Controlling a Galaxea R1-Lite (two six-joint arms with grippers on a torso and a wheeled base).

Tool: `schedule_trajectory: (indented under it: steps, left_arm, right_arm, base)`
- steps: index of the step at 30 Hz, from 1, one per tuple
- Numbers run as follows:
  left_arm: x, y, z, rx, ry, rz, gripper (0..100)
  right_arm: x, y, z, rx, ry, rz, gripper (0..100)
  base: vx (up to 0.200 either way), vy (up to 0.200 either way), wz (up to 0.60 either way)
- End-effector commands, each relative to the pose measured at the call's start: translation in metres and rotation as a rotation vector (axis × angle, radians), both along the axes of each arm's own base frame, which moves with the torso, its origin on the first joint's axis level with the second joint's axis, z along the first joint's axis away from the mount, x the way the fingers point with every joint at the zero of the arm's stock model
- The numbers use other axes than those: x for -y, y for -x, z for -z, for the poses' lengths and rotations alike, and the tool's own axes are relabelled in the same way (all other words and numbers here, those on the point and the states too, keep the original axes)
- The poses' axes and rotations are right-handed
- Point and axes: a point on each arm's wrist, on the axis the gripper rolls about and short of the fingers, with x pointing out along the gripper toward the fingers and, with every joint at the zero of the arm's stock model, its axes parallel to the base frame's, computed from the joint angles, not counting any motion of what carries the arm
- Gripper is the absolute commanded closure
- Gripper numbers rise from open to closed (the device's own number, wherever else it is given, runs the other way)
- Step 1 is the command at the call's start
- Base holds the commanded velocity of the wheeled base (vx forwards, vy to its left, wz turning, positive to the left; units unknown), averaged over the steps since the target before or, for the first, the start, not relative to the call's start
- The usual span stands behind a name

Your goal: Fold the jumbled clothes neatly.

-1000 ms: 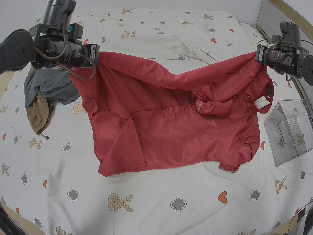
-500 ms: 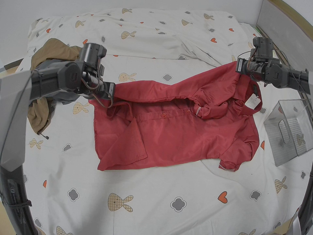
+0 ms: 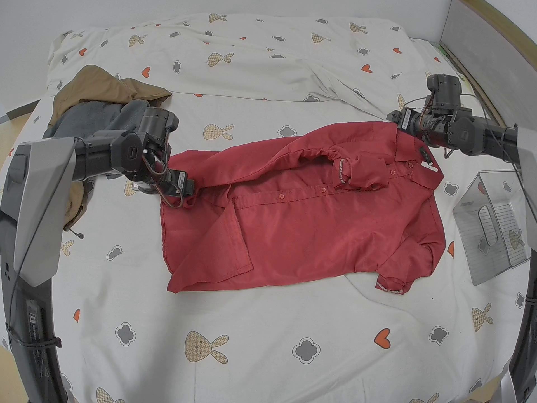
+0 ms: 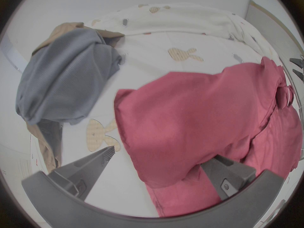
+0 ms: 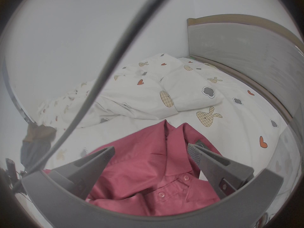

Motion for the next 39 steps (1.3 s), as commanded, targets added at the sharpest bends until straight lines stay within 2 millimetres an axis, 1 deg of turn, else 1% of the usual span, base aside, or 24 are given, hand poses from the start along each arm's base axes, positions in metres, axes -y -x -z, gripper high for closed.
schedule_trajectory:
  steps: [1,3,4,5,7,8,9,11,13,14,16,18,19,20,22,24,26,29,30,31,32,33,36,39]
  left_arm:
    - [-0.010,0.029,-0.063,0.117,0.035,-0.008,0]
    - [-0.013,0.042,-0.082,0.137,0.058,-0.009,0]
    - [-0.013,0.042,-0.082,0.137,0.058,-0.009,0]
    - [-0.019,0.063,-0.110,0.169,0.130,0.026,0]
    - [-0.028,0.084,-0.137,0.200,0.227,0.093,0]
    - [-0.033,0.096,-0.151,0.220,0.275,0.140,0]
    - [-0.035,0.100,-0.155,0.226,0.287,0.152,0]
    - [-0.049,0.123,-0.181,0.286,0.359,0.239,0]
    - [-0.059,0.132,-0.177,0.261,0.371,0.246,0]
    - [-0.060,0.132,-0.177,0.259,0.371,0.246,0]
    - [-0.073,0.141,-0.165,0.217,0.389,0.276,0]
    - [-0.081,0.148,-0.159,0.186,0.430,0.324,0]
    - [-0.081,0.148,-0.159,0.186,0.430,0.324,0]
    - [-0.081,0.161,-0.153,0.134,0.501,0.391,0]
    - [-0.080,0.174,-0.145,0.071,0.557,0.431,0]
    - [-0.079,0.184,-0.137,0.013,0.602,0.459,0]
    - [-0.078,0.195,-0.121,-0.100,0.684,0.479,0]
    - [-0.078,0.197,-0.100,-0.203,0.730,0.454,0]
    - [-0.078,0.197,-0.100,-0.203,0.730,0.454,0]
    - [-0.078,0.198,-0.083,-0.265,0.734,0.427,0]
    - [-0.078,0.198,-0.080,-0.275,0.735,0.422,0]
    - [-0.078,0.199,-0.070,-0.309,0.729,0.395,0]
    - [-0.079,0.199,-0.052,-0.373,0.714,0.349,0]
    - [-0.079,0.198,-0.038,-0.423,0.707,0.321,0]
  right_arm:
    - [0.006,0.059,-0.074,0.092,-0.111,-0.085,0]
    - [0.009,0.082,-0.084,0.071,-0.151,-0.159,0]
    - [0.009,0.082,-0.084,0.071,-0.151,-0.159,0]
    - [0.013,0.109,-0.092,0.058,-0.182,-0.234,0]
    - [0.022,0.132,-0.097,0.052,-0.197,-0.278,0]
    - [0.026,0.142,-0.096,0.040,-0.206,-0.299,0]
    - [0.027,0.145,-0.096,0.038,-0.208,-0.308,0]
    - [0.031,0.168,-0.089,0.004,-0.223,-0.365,0]
    - [0.031,0.186,-0.082,-0.024,-0.231,-0.400,0]
    - [0.031,0.188,-0.081,-0.027,-0.232,-0.401,0]
    - [0.032,0.214,-0.073,-0.054,-0.253,-0.471,0]
    - [0.032,0.231,-0.071,-0.063,-0.273,-0.534,0]
    - [0.032,0.231,-0.071,-0.063,-0.273,-0.534,0]
    - [0.033,0.249,-0.066,-0.073,-0.291,-0.589,0]
    - [0.034,0.260,-0.056,-0.094,-0.287,-0.605,0]
    - [0.037,0.262,-0.044,-0.121,-0.259,-0.600,0]
    - [0.046,0.260,-0.014,-0.190,-0.199,-0.578,0]
    - [0.053,0.259,0.020,-0.296,-0.192,-0.552,0]
    - [0.053,0.259,0.020,-0.296,-0.192,-0.552,0]
    - [0.055,0.252,0.044,-0.375,-0.206,-0.539,0]
    - [0.055,0.251,0.047,-0.382,-0.207,-0.537,0]
    - [0.058,0.247,0.060,-0.410,-0.218,-0.523,0]
    - [0.064,0.240,0.075,-0.400,-0.221,-0.502,0]
    - [0.064,0.231,0.080,-0.369,-0.212,-0.504,0]
  base:
    - [0.000,0.000,0.00]
    - [0.000,0.000,0.00]
    - [0.000,0.000,0.00]
    - [0.000,0.000,0.00]
    - [0.000,0.000,0.00]
    - [0.000,0.000,0.00]
    - [0.000,0.000,0.00]
    - [0.000,0.000,0.00]
    - [0.000,0.000,0.00]
    - [0.000,0.000,0.00]
    - [0.000,0.000,0.00]
    - [0.000,0.000,0.00]
    - [0.000,0.000,0.00]
    - [0.000,0.000,0.00]
    - [0.000,0.000,0.00]
    - [0.000,0.000,0.00]
    - [0.000,0.000,0.00]
    - [0.000,0.000,0.00]
    - [0.000,0.000,0.00]
    - [0.000,0.000,0.00]
    - [0.000,0.000,0.00]
    - [0.000,0.000,0.00]
    - [0.000,0.000,0.00]
    - [0.000,0.000,0.00]
